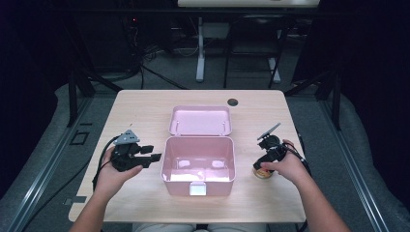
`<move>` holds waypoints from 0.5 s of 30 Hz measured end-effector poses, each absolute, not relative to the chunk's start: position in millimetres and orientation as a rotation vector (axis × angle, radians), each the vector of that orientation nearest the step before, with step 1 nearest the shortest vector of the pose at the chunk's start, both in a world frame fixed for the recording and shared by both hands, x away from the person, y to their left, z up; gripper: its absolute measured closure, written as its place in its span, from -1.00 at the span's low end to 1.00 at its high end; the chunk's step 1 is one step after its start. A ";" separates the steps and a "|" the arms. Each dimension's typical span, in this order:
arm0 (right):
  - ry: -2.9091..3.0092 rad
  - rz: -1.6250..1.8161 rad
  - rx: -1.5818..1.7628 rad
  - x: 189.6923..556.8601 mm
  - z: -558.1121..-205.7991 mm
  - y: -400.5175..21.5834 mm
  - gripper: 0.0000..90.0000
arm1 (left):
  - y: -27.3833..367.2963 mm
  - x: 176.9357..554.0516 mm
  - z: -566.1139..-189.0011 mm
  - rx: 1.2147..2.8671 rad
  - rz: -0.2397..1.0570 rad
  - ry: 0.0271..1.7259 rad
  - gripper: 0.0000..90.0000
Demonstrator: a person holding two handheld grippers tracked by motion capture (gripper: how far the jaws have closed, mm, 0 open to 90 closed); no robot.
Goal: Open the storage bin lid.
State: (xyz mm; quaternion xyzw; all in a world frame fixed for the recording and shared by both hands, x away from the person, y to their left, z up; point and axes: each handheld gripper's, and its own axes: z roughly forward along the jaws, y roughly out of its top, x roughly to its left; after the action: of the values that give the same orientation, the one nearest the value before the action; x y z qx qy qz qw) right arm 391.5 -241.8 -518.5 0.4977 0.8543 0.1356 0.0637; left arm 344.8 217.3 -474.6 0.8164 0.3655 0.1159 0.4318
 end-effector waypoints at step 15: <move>2.639 0.281 1.514 396.3 -526.9 -234.0 -0.69 | 220.0 346.0 -475.7 2.021 0.293 0.925 0.12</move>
State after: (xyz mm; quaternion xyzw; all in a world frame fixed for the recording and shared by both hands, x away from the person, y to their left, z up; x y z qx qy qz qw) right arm 396.3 -234.0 -526.9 0.4952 0.8628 0.0920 0.0431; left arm 346.0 220.0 -475.7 0.8119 0.3714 0.1178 0.4347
